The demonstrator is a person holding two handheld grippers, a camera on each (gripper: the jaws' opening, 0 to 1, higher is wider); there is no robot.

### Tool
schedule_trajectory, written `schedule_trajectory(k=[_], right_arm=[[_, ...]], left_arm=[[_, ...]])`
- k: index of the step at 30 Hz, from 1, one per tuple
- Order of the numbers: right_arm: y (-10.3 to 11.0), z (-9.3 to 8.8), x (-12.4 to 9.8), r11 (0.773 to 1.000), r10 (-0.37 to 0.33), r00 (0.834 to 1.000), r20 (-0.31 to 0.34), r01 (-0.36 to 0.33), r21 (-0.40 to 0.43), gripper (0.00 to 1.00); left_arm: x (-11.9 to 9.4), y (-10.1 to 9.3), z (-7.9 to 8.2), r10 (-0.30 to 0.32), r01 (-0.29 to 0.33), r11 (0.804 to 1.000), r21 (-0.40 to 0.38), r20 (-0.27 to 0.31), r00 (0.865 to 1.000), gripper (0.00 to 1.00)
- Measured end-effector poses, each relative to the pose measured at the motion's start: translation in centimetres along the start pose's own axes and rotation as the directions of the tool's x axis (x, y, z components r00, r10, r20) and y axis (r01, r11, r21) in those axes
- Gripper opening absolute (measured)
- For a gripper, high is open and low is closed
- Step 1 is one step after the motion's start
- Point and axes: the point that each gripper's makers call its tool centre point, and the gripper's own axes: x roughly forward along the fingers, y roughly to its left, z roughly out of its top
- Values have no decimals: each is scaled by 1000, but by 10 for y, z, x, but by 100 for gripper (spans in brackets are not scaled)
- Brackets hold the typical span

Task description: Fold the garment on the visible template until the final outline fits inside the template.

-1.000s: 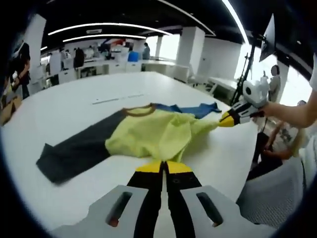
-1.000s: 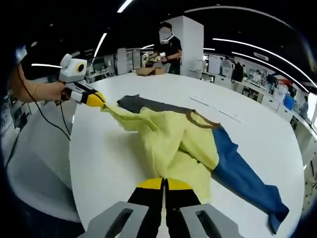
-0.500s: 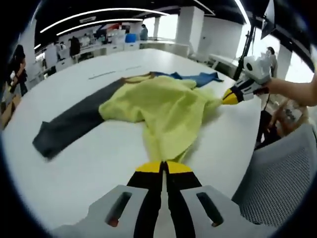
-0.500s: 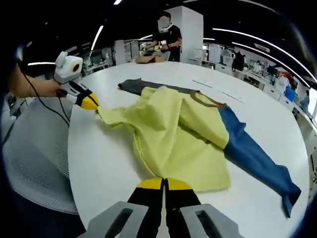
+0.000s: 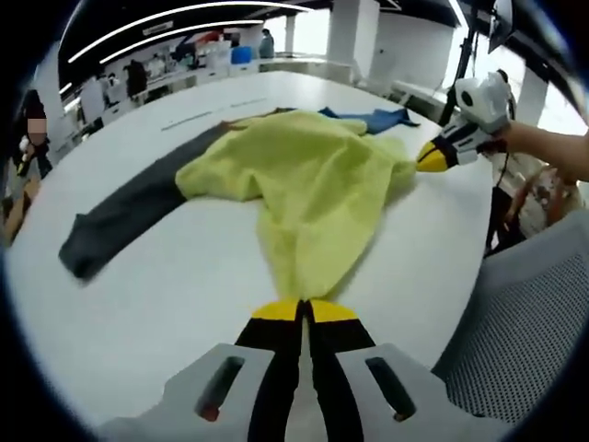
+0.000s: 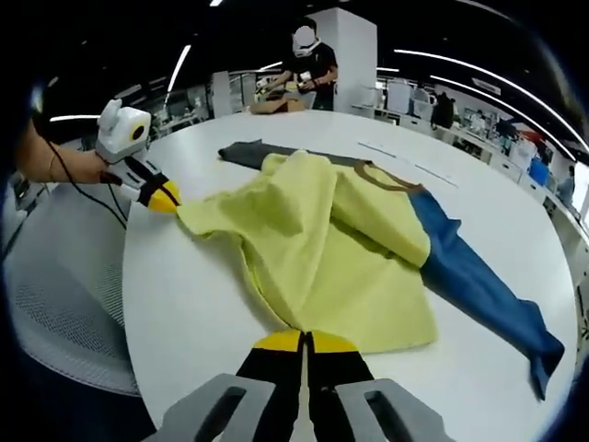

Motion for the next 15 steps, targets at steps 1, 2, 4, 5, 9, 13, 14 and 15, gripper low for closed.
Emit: schedule_trajectory(k=[1,2,4,5,9,13,14,15], right_arm=[[0,0,0,1000,0,1000,0,0,0,0],[1,0,-1,1000,1,1000,2,-1,2,0],[4,2,-4,1000,17,1000,9,-17,12,2],[5,3,-6,999,29,1000,11,-29,13,3],[10,11,-14,998,58,998,30,-59,25,14],[6,18,-21,997,58,998,39,-60,42,26],[4,20,-23,997,56,997,44,-58,52,29],[1,23,-24,996,56,997,53,-59,63,32]], left_arm=[[0,0,0,3,-3,1000,-3,-2,1000,0],[0,0,-1,4,-4,1000,-2,-4,1000,1],[-2,0,0,6,-6,1000,-15,-7,1000,4],[-3,1,0,14,-15,999,-28,-9,1000,7],[-8,4,5,21,-21,999,-47,6,1000,19],[-12,3,13,9,-7,997,-71,33,999,23],[-13,4,15,10,-8,997,-72,34,999,24],[-13,6,16,16,-13,997,-79,36,999,25]])
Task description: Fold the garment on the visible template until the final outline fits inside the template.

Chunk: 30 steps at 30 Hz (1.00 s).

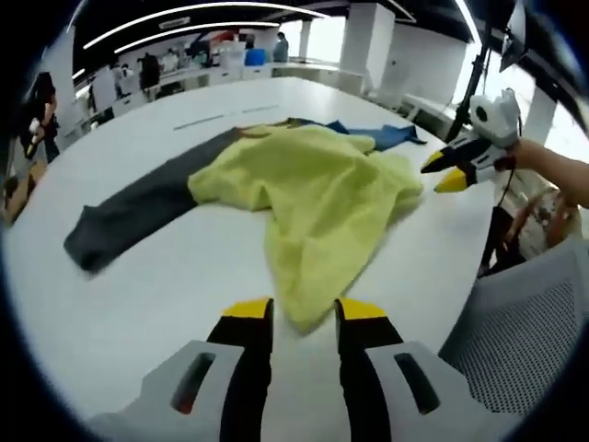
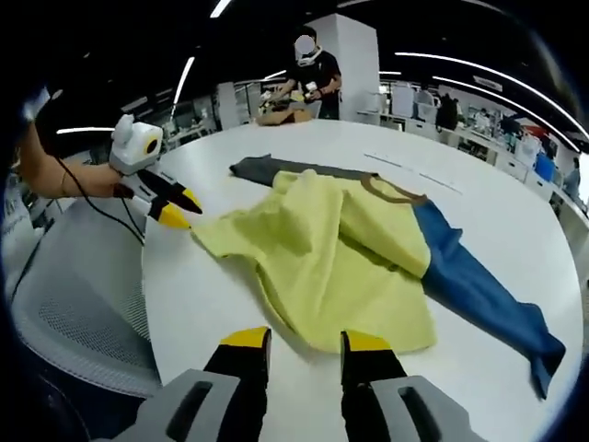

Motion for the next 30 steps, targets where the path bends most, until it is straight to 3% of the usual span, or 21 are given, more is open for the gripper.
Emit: schedule_trajectory(k=[6,17,24,30], right_arm=[[-25,10,-2,998,-55,998,20,55,36,38],[-73,-1,10,979,-161,986,-34,163,120,36],[-99,-16,19,964,-219,971,-97,231,135,26],[-103,-24,18,953,-241,960,-145,262,151,15]], left_arm=[[3,10,4,20,-20,999,-31,8,1000,25],[18,14,-1,34,-35,998,-47,-22,999,22],[24,12,-5,26,-27,999,-31,-35,999,19],[25,9,-8,33,-32,999,13,-66,997,16]])
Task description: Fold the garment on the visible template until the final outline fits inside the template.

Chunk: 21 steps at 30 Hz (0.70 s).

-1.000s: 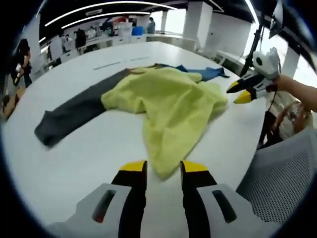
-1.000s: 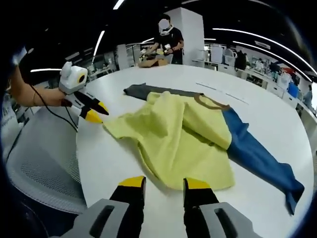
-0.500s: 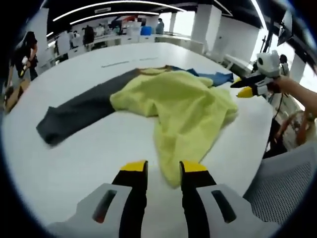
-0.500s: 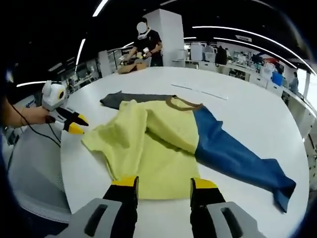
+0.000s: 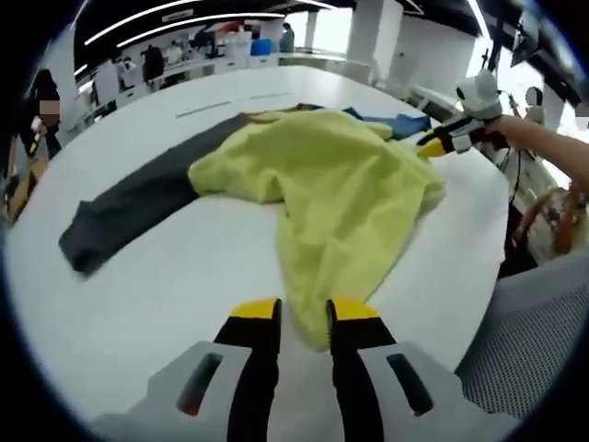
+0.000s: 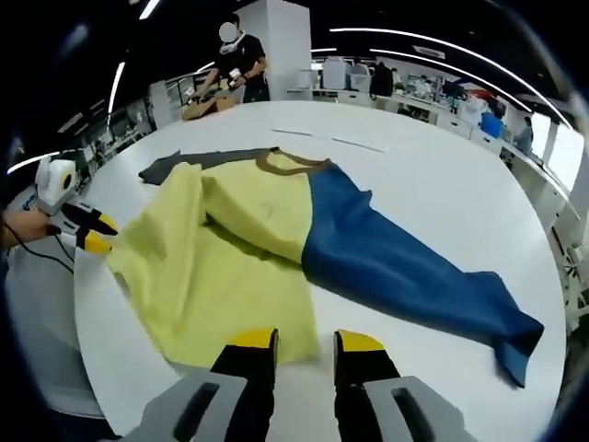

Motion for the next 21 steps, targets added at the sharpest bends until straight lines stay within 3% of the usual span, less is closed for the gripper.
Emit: schedule_trajectory(k=[6,10,21], right_arm=[[4,1,1,1000,-4,1000,1,4,-15,7],[4,2,3,1000,-1,1000,6,1,19,1],[6,5,-5,1000,-2,1000,7,2,-10,0]], left_arm=[[2,-3,0,10,-10,1000,22,-13,1000,12],[2,-2,0,7,-7,1000,-7,-14,1000,9],[-4,8,2,13,-11,995,-95,20,1000,1]])
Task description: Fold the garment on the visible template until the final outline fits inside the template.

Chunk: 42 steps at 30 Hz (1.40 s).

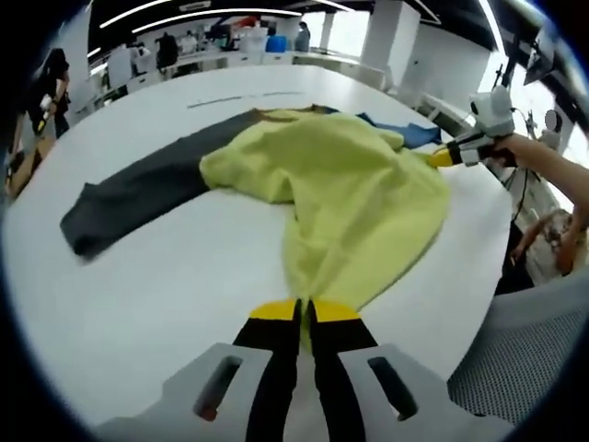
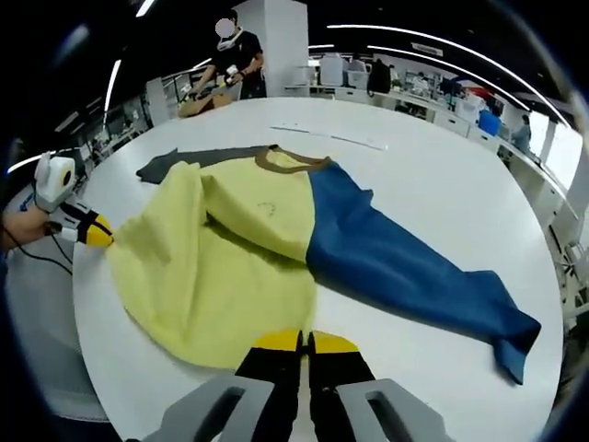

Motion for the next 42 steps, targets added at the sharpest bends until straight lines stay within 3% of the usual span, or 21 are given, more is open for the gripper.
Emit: schedule_trajectory(k=[7,14,21,29,42], right_arm=[[-2,26,-24,1000,-2,996,91,2,-9,0],[-5,51,-51,999,-26,988,154,30,-25,0],[1,60,-74,999,-31,982,186,38,-34,0],[10,53,-93,1000,-27,985,170,27,3,0],[40,17,-108,999,-7,998,56,4,48,0]], left_arm=[[-17,-1,20,-5,6,1000,-13,61,998,0],[-33,-3,54,-12,12,1000,-3,144,989,0],[-47,-6,78,-21,19,1000,12,193,981,0],[-60,-9,69,-26,30,999,-18,168,985,0],[-78,-3,45,7,5,997,-80,147,989,0]])
